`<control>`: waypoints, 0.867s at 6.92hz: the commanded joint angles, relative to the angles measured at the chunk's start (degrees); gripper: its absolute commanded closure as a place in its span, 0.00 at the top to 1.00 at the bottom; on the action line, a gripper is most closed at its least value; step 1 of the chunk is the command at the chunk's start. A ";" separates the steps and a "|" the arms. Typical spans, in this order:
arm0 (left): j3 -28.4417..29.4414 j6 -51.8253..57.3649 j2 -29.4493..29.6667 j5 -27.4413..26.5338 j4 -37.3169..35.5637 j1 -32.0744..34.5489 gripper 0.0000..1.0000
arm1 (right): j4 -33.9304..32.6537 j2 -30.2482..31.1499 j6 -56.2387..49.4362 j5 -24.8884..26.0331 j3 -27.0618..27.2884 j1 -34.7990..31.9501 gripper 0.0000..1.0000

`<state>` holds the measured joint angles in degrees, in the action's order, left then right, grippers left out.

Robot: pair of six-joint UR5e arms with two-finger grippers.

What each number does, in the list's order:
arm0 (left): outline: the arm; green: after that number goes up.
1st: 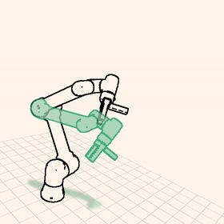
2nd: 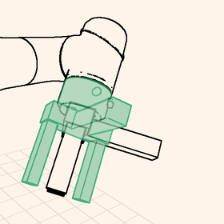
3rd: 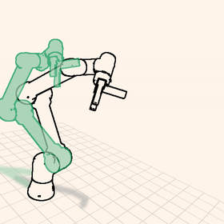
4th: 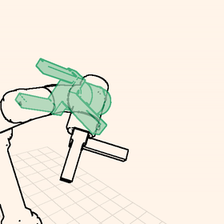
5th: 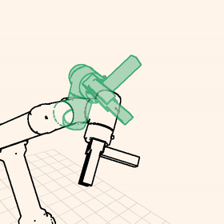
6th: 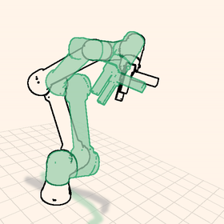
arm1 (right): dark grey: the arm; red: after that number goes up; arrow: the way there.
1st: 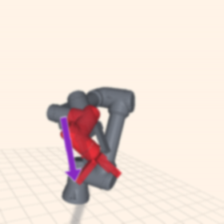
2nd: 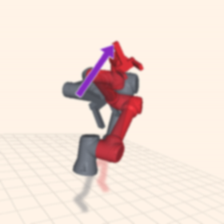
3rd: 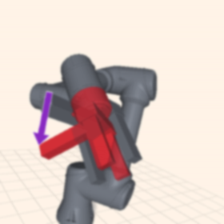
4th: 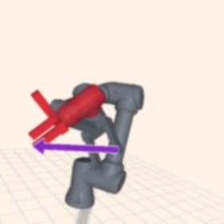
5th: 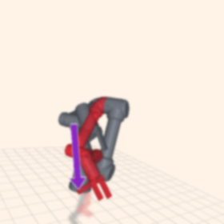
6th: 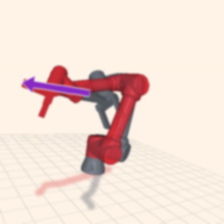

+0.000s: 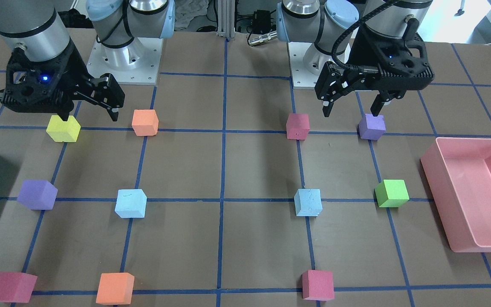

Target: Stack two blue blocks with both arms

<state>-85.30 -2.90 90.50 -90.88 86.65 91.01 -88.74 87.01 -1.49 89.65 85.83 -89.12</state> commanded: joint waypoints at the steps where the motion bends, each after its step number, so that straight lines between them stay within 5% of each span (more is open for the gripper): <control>1: 0.13 0.00 0.55 0.00 0.45 0.04 1.00 | 0.06 0.00 0.00 0.43 -0.05 0.00 1.00; 4: -0.66 0.34 8.17 0.61 -3.57 0.04 1.00 | 0.49 -1.05 -0.09 0.61 0.21 0.09 1.00; 6: -7.47 0.61 13.80 0.09 -15.11 -0.04 1.00 | -1.68 -4.30 -0.18 0.52 3.79 0.26 1.00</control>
<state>-88.67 -2.51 101.11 -90.62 78.85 91.03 -88.95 84.17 -1.60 90.32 87.50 -88.99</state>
